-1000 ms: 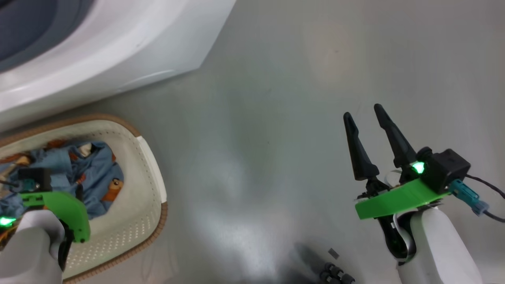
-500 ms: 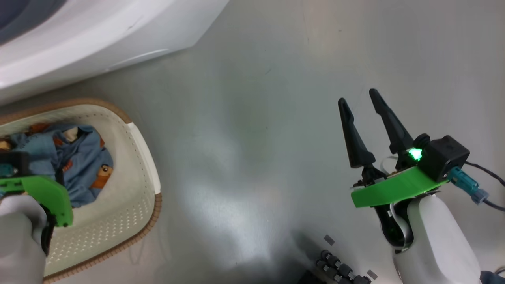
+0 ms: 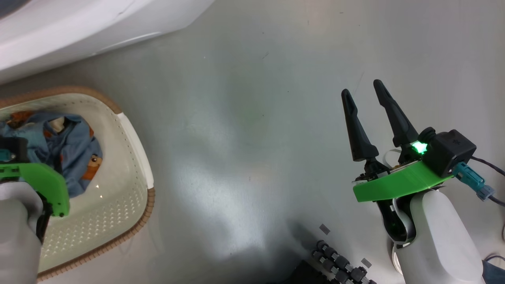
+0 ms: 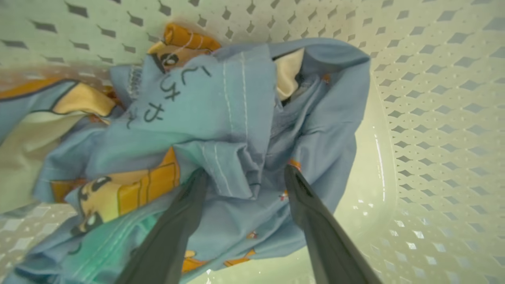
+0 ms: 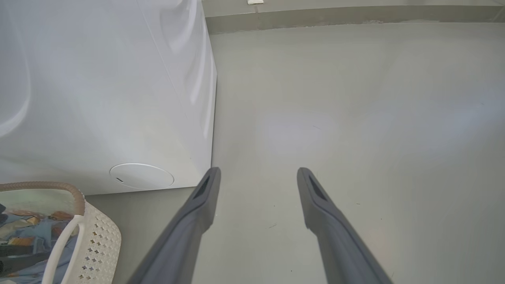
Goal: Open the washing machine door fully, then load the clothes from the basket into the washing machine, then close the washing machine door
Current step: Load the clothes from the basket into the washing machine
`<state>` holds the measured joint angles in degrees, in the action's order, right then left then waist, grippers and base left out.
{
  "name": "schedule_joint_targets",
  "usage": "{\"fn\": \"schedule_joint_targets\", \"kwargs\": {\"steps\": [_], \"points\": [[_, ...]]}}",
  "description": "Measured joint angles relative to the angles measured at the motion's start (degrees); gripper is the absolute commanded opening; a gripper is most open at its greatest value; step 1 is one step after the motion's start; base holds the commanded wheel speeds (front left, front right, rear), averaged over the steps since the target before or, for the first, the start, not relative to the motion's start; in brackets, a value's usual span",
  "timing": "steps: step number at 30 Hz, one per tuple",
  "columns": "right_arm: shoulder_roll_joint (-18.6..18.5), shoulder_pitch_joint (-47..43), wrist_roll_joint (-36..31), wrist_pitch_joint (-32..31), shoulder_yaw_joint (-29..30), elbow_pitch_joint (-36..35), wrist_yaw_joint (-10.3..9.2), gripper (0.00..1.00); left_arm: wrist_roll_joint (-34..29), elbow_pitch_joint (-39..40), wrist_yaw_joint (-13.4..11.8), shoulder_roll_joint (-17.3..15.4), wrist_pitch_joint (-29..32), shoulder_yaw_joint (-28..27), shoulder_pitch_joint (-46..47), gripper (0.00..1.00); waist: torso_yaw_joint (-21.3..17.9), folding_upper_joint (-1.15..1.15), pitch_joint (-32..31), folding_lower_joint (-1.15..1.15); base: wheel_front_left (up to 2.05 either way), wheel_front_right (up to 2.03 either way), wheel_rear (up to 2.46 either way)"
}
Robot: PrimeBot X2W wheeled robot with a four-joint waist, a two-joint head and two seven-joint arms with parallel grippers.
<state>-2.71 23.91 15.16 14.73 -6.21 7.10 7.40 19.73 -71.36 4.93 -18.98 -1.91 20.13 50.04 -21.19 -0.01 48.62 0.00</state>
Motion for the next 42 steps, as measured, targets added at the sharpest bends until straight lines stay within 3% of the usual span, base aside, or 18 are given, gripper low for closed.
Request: {"fn": "schedule_joint_targets", "kwargs": {"steps": [8, 27, 28, 29, 30, 31, 42], "points": [[0.00, 0.01, 0.18, 0.00, 0.00, -0.08, 0.00, 1.00, -0.62, -0.48, 1.89, 0.81, 1.14, 2.89, 1.43, 1.00, -0.08, 0.00, 0.96, 0.00, 0.00, 0.00, 0.00], [0.02, 1.08, 1.69, 0.00, 0.02, -1.63, 0.00, 1.00, -2.50, -1.54, 0.31, -0.65, 1.24, 6.34, 3.47, 1.00, -0.81, 0.00, 4.51, 0.00, 0.00, 0.00, 0.00], [0.02, 1.16, 1.69, 0.00, 0.02, -1.76, 0.00, 1.00, -2.53, -1.56, 0.29, -0.69, 0.98, 6.56, 3.47, 0.96, -0.88, 0.00, 4.65, 0.00, 0.00, 0.00, 0.00], [0.03, 1.21, 1.69, 0.00, 0.08, -1.90, 0.00, 1.00, -2.79, -1.60, 0.29, -0.75, 0.54, 6.98, 3.48, 0.45, -0.95, 0.00, 4.78, 0.00, 0.00, 0.00, 0.00], [0.03, 1.24, 1.70, 0.00, 0.22, -1.98, 0.00, 1.00, -3.13, -1.63, 0.25, -0.76, 0.20, 7.37, 3.50, 0.11, -1.02, 0.00, 4.87, 0.00, 0.00, 0.00, 0.00], [0.03, 1.29, 1.76, 0.00, 0.43, -2.00, 0.00, 1.00, -3.36, -1.69, -0.16, -0.75, -0.25, 7.76, 3.54, 0.00, -1.08, 0.00, 4.92, 0.00, 0.00, 0.00, 0.00], [0.07, 1.38, 2.01, 0.00, 1.71, -1.34, 0.00, 1.00, -1.98, -2.08, -2.48, 1.93, -5.13, 7.39, 3.58, 0.00, 0.08, 0.00, 2.58, 0.00, 0.00, 0.00, 0.00]]}}
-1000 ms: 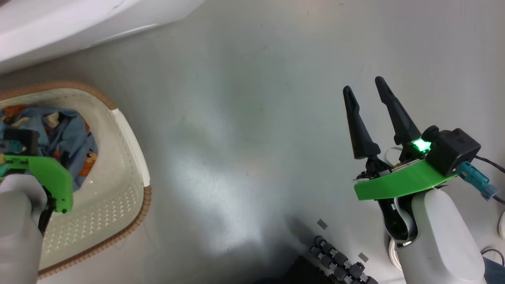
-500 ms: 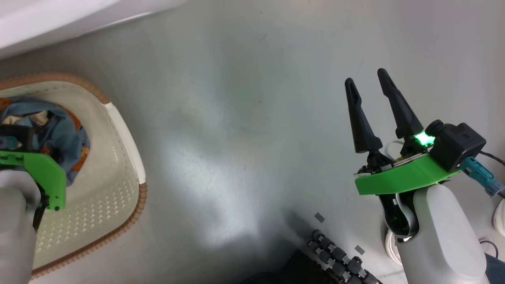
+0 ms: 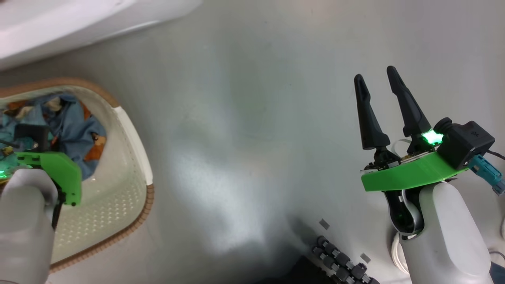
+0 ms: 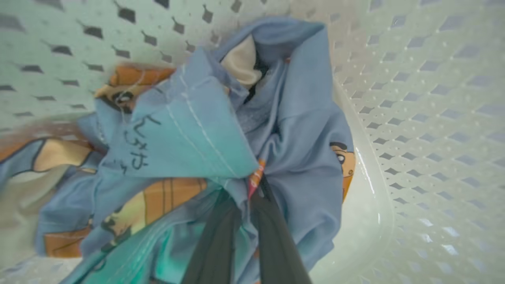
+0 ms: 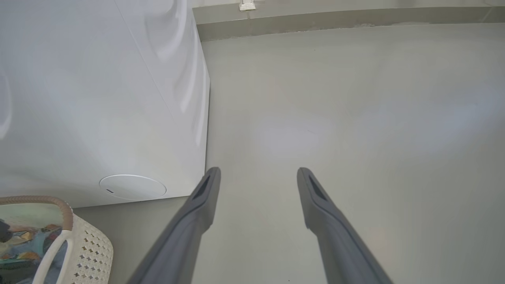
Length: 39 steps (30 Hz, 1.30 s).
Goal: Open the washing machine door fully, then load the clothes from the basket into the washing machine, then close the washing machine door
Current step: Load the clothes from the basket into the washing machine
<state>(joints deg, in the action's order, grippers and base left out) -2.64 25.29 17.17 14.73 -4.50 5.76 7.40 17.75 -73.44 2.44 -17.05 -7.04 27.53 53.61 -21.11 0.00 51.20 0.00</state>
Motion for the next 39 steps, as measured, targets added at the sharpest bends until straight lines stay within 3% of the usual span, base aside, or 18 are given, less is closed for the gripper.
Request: {"fn": "schedule_joint_targets", "kwargs": {"steps": [9, 12, 13, 17, 29, 39], "points": [[0.02, -1.92, -3.23, 0.00, 3.04, 1.68, 0.00, 1.00, 3.79, 1.24, -0.40, 3.69, -6.66, -2.60, -4.35, 0.00, 2.96, 0.00, -6.75, 0.00, 0.00, 0.00, 0.00], [0.01, -7.12, -5.33, 0.00, 5.39, 3.10, 0.00, 1.00, 6.09, 9.84, -2.53, 5.20, -7.19, -5.91, -12.60, 0.00, 5.64, 0.00, -13.68, 0.00, 0.00, 0.00, 0.00], [0.02, -10.21, -7.13, 0.00, 6.02, 3.45, 0.00, 1.00, 6.22, 17.27, -4.05, 6.35, -7.25, -8.54, -18.83, 0.00, 7.30, 0.00, -17.97, 0.00, 0.00, 0.00, 0.00], [0.01, -13.12, -8.01, 0.00, 7.12, 3.88, 0.00, 1.00, 6.22, 24.30, -4.78, 7.59, -7.25, -11.28, -25.44, 0.00, 9.03, 0.00, -22.30, 0.00, 0.00, 0.00, 0.00], [-0.33, -20.13, -9.62, 0.00, 8.73, 4.50, 0.01, 1.00, 4.50, 40.97, -4.78, 11.76, -7.25, -18.42, -41.06, 0.00, 14.09, 0.00, -34.23, 0.00, 0.00, 0.00, 0.00], [-1.23, -26.18, -9.61, 0.00, 9.35, 5.25, 0.00, 1.00, 2.45, 50.07, -4.12, 13.88, -7.25, -20.78, -50.12, 0.00, 17.41, 0.00, -42.63, 0.00, 0.00, 0.00, 0.00]]}}
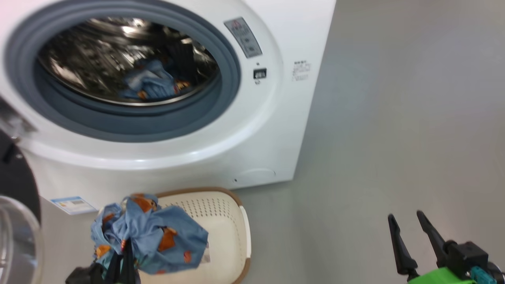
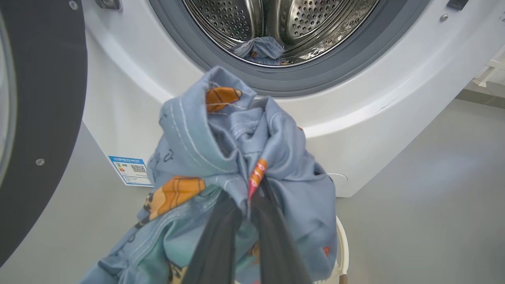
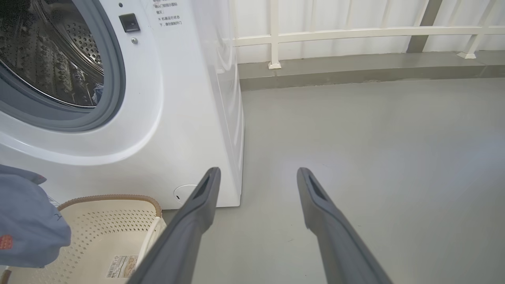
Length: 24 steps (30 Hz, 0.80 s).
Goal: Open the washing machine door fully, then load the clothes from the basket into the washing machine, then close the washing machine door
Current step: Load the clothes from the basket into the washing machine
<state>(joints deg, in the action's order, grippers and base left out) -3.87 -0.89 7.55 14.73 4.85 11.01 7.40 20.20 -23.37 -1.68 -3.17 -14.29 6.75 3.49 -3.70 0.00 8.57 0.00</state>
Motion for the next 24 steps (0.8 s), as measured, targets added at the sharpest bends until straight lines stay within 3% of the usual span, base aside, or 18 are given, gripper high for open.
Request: {"fn": "schedule_joint_targets", "kwargs": {"steps": [11, 24], "points": [[-0.19, -4.25, 0.01, 0.00, 0.68, 0.84, 0.00, 1.00, -0.49, 6.19, 0.41, 0.40, 0.00, 0.29, -6.44, 0.00, 3.29, 0.00, -7.38, 0.00, 0.00, 0.00, 0.00], [-1.03, -6.21, 0.10, 0.00, 0.73, 1.05, 0.00, 1.00, -0.49, 9.53, -0.16, 0.45, 0.00, 1.31, -9.20, 0.00, 6.14, 0.00, -11.29, 0.00, 0.00, 0.00, 0.00]]}}
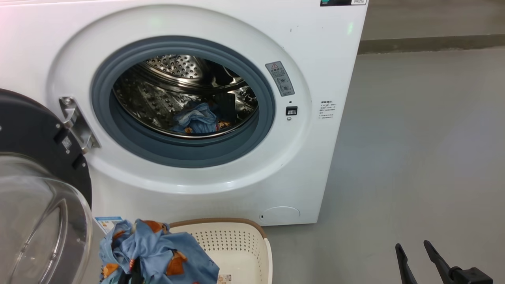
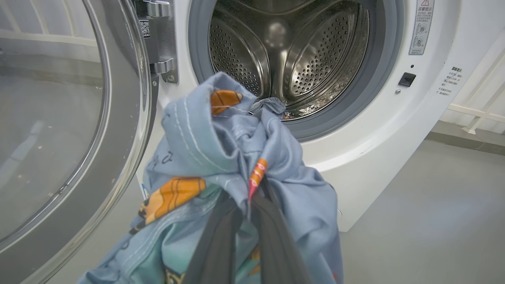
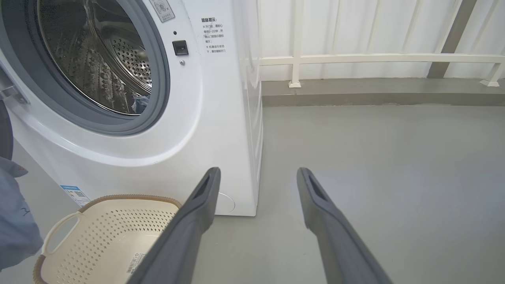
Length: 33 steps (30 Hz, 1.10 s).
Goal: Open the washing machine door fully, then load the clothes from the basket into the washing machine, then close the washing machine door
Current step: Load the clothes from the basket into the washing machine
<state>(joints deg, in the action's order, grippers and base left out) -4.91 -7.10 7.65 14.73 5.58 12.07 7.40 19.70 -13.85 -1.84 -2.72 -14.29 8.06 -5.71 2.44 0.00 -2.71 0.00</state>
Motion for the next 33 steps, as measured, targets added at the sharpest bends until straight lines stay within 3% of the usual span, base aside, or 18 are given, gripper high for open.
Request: {"fn": "schedule_joint_targets", "kwargs": {"steps": [33], "points": [[0.11, -0.02, 0.07, 0.00, -0.90, -0.04, 0.00, 1.00, 0.14, 4.81, -1.19, -0.09, 0.01, 1.21, -2.26, 0.00, 1.44, 0.00, -1.03, 0.00, 0.00, 0.00, 0.00]]}}
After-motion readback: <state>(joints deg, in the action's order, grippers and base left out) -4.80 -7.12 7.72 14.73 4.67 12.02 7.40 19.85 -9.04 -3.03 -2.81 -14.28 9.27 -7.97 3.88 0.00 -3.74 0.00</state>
